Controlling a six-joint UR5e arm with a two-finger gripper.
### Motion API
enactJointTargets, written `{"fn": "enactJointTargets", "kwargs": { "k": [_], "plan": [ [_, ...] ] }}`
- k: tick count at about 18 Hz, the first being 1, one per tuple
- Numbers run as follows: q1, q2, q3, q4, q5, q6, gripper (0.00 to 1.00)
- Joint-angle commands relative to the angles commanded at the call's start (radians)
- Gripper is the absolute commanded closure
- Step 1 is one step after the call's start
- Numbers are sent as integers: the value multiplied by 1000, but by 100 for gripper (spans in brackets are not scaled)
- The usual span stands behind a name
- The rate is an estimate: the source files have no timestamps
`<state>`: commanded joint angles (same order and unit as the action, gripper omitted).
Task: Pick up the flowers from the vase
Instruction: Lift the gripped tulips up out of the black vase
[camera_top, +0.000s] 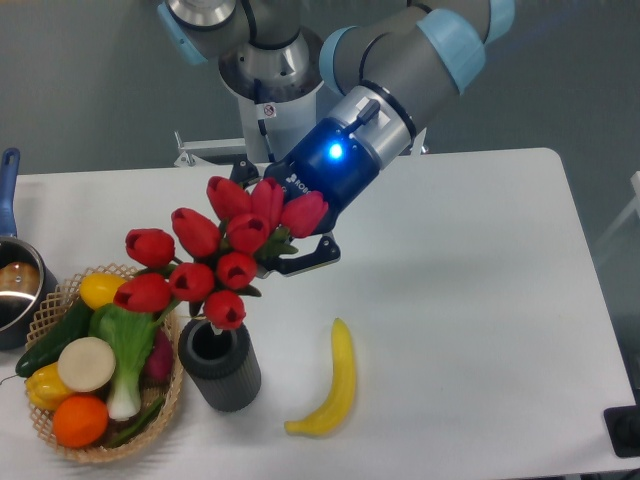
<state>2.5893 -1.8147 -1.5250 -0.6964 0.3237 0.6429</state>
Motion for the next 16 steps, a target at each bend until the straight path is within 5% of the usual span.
{"fn": "enactJointTargets", "kwargs": {
  "k": [16],
  "plan": [
    [112,-8,29,0,-2,20,68]
  ]
}}
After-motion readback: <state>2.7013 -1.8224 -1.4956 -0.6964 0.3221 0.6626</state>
